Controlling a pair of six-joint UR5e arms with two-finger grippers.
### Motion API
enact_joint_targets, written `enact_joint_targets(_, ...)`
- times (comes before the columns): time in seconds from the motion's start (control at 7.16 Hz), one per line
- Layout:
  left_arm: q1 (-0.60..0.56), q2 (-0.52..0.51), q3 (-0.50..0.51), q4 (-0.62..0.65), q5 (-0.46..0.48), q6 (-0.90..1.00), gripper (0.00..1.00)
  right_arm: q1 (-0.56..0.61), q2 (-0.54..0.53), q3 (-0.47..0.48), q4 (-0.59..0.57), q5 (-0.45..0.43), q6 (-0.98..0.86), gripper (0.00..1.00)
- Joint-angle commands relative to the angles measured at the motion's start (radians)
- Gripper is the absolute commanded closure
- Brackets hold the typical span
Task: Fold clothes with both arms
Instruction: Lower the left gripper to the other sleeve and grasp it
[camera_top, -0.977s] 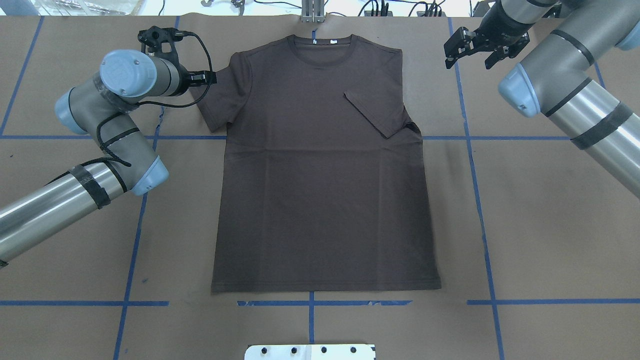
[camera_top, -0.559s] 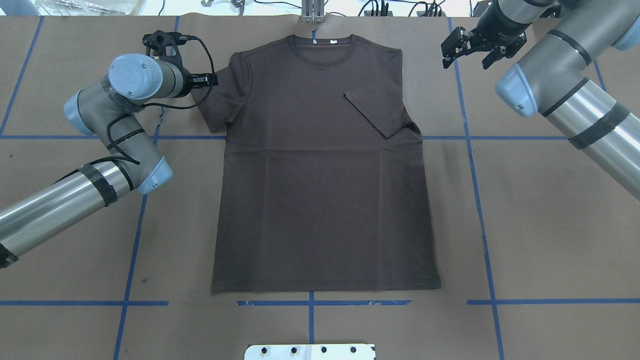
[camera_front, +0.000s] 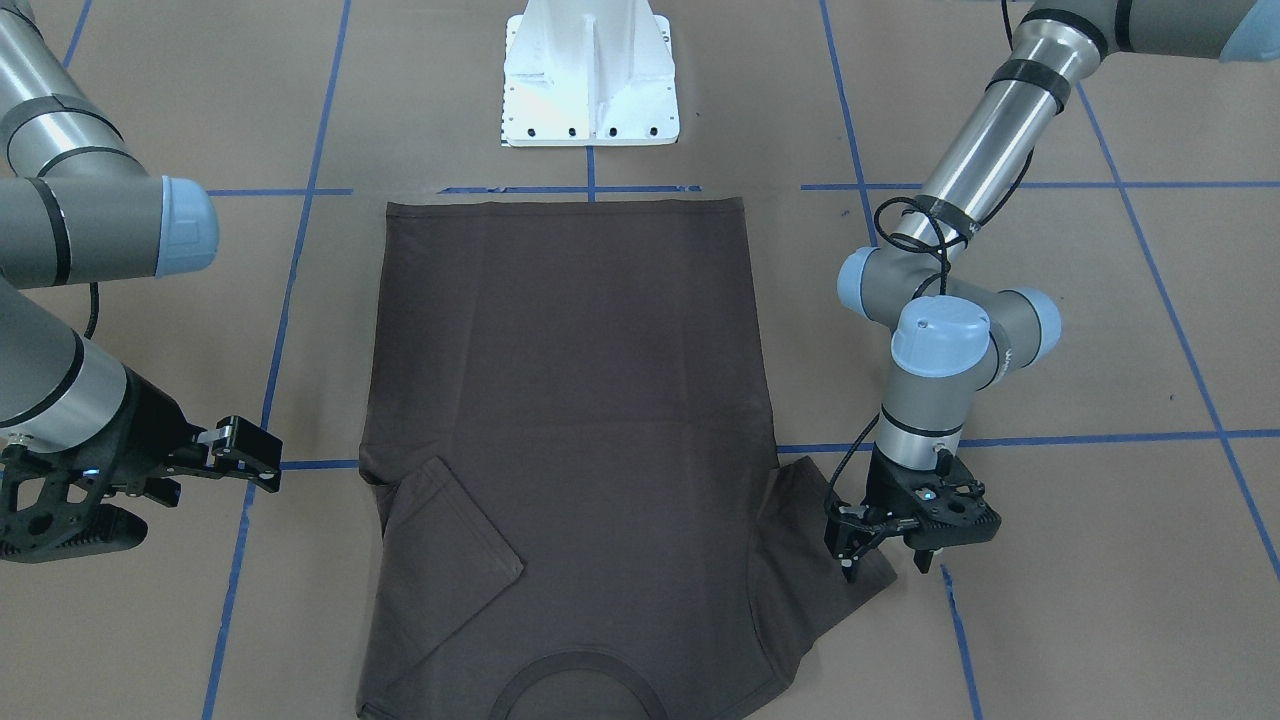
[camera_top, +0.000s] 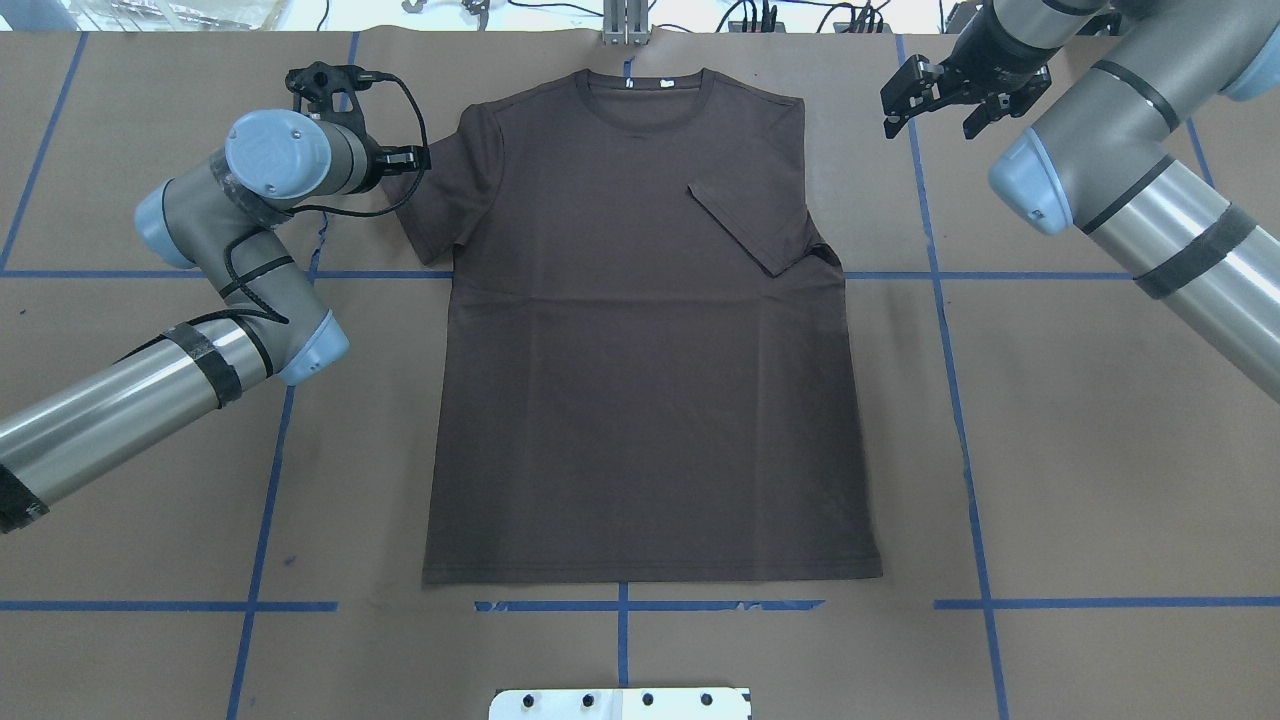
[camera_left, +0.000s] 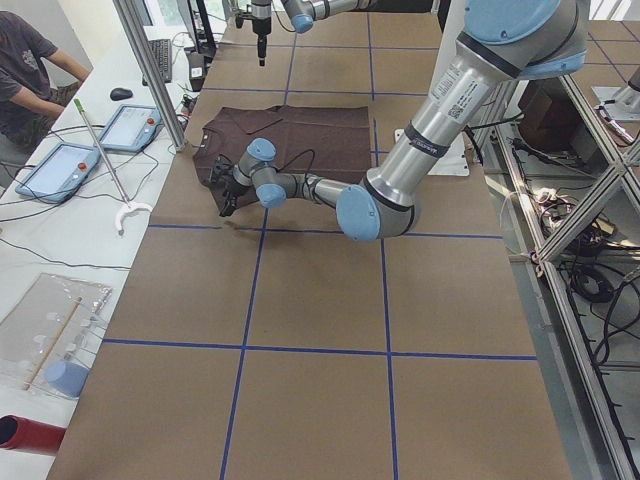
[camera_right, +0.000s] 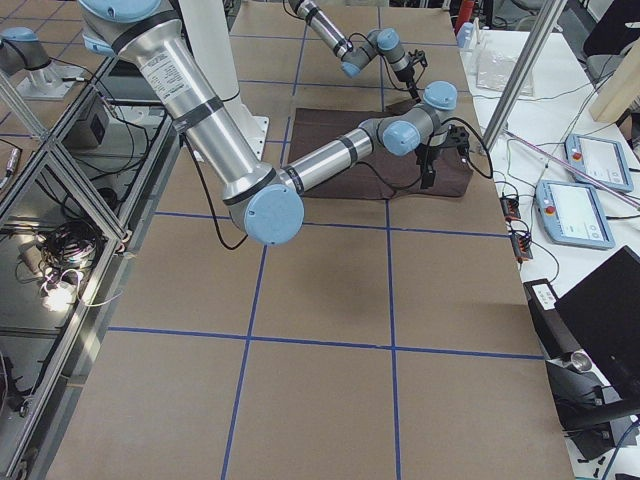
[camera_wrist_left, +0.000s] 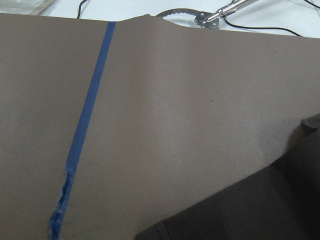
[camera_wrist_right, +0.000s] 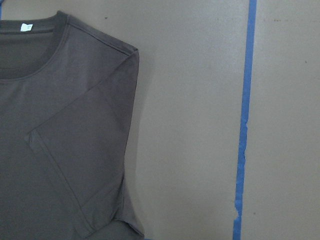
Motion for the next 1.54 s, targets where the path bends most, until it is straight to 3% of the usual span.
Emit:
enact_joint_targets(0.0,0.001,-0.005,0.005,0.001,0.004,0.002,0.39,0.000,-0.001,-0.001,-0.001,0.000,0.000,0.00)
enact_joint_targets(0.56,0.001,-0.006,0.004,0.006,0.004,0.017,0.73,0.000,-0.001,-0.002,0.001,0.000,0.000,0.00)
enact_joint_targets(0.84,0.001,-0.014,0.001,0.009,0.004,0.018,1.00,-0.002,-0.001,-0.004,0.001,0.000,0.000,0.00)
enact_joint_targets(1.26,0.000,-0.023,-0.004,0.011,-0.002,0.026,1.00,-0.002,-0.001,-0.005,0.001,0.000,0.000,0.00)
enact_joint_targets(1.4,-0.003,-0.020,-0.004,0.011,-0.002,0.070,0.89,-0.002,-0.001,-0.004,0.001,0.000,0.000,0.00)
